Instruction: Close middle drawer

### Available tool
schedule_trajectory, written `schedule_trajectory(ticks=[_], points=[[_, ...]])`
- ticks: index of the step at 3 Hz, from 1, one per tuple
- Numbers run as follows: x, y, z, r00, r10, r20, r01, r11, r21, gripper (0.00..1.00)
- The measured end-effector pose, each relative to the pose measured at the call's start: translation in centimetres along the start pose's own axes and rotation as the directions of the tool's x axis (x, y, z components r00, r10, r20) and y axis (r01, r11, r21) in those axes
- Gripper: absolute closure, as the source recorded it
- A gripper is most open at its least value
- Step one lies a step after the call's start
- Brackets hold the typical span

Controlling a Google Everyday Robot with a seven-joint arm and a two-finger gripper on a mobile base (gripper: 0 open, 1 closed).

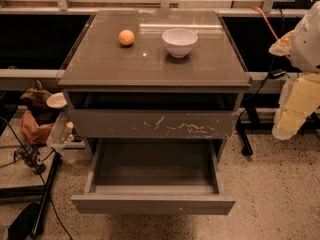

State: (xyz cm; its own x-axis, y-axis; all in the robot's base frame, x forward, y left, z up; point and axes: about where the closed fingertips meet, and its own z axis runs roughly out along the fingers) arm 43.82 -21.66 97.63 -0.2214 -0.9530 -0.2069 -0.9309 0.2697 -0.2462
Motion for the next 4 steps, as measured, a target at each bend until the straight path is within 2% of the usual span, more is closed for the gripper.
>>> schedule_trajectory(ticks=[1, 2, 3, 4], points=[[0.0, 0.0, 0.0, 1.0, 0.0, 0.0, 0.0, 1.0, 0.0, 0.0], [-0.5, 1.4, 2.9, 0.999, 0.007, 0.041, -0.005, 0.9982, -0.06, 0.0], [-1.9, 4.4, 8.7, 0.99, 0.006, 0.14, 0.019, 0.9846, -0.174, 0.0], [-3.4, 8.2, 15.6, 0.969, 0.017, 0.246, 0.061, 0.9508, -0.304, 0.0]])
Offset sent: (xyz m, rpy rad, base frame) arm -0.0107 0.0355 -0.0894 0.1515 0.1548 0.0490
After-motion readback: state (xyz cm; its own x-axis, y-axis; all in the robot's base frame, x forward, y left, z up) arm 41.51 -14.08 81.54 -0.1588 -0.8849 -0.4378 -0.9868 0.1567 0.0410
